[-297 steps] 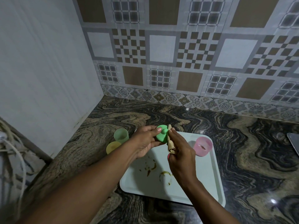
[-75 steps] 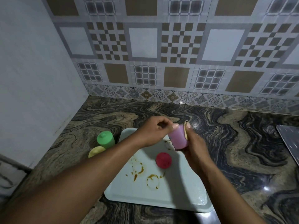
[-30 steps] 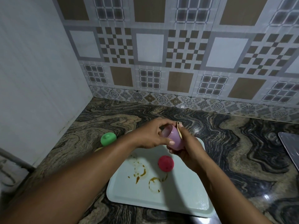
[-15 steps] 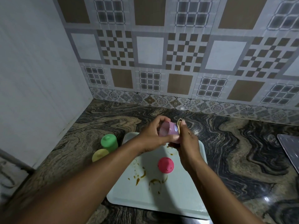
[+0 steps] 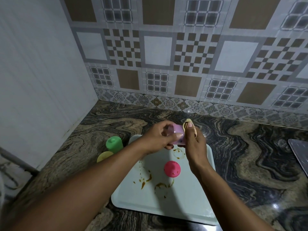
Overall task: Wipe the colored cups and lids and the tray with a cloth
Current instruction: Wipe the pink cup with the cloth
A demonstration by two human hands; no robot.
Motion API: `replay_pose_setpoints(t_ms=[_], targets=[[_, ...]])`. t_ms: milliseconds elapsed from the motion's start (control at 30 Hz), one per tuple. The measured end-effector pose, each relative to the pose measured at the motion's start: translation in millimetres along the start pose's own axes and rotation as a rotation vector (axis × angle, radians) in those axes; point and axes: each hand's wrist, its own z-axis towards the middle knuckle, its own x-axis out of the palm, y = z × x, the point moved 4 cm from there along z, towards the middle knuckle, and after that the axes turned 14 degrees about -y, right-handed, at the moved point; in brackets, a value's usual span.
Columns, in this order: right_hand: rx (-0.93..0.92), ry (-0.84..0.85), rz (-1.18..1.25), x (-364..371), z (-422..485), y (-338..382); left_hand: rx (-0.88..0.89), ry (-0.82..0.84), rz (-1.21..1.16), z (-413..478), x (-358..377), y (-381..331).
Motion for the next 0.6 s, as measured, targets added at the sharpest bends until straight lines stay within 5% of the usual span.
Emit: replay_pose_setpoints(t_ms=[133, 300, 433, 533, 600], targets=[[0.044, 0.008, 0.053, -1.6, 2.7, 0.7, 0.172, 0.012, 0.126, -4.5, 1.4, -3.2], [0.0, 0.002, 0.052, -1.3, 0.0, 2.0, 0.003, -0.059, 0.008, 1.0, 1.1, 2.5], [0.416, 0.042, 0.086, -2.9, 12.0, -7.3, 0.249, -0.025, 0.21, -2.9, 0.1, -1.5], [0.645, 0.052, 0.121, -14.3, 17.7, -7.3, 0.009, -0.059, -0.038, -3.6, -11.8, 5.8], [0.441, -0.068, 0.088, -25.7, 18.7, -2.4, -0.218, -0.036, -0.285, -4.6, -17.7, 8.9]])
